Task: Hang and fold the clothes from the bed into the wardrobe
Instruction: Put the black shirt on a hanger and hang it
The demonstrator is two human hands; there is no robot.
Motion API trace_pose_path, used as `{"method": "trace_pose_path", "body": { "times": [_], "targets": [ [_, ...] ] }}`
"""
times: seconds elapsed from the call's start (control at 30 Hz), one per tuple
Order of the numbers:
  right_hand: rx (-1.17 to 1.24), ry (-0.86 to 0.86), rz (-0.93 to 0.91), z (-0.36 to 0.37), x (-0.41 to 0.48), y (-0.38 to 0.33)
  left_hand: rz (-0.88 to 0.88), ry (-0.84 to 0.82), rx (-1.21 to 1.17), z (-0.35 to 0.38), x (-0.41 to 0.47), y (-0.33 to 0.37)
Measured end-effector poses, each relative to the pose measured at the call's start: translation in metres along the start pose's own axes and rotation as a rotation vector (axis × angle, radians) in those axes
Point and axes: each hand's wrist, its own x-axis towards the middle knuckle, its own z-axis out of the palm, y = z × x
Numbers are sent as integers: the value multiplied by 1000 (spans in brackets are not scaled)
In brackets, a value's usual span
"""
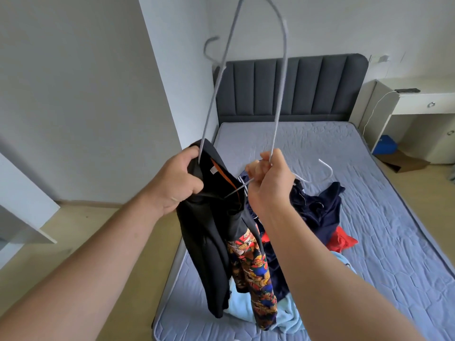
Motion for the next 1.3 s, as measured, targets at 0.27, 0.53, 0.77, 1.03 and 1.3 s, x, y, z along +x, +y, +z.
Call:
{"method": "trace_pose_path", "body": {
  "times": [0.27,0.53,0.77,1.03,1.3],
  "targets": [
    [-572,-141,-97,-8,-1,4,6,144,161,-27,6,10],
    [-878,-159,-303,-6,14,-23,-82,463,488,-54,20,-23],
    [-1083,-314,-337,-6,14,-33,-21,469,604,-56,31,-27],
    [-1276,-429,-314,-15,14,-27,-7,388,410,-46,28,-20],
    [-980,-707,-449,-5,-1,-28,140,285,374,-45,32,33]
  ]
}}
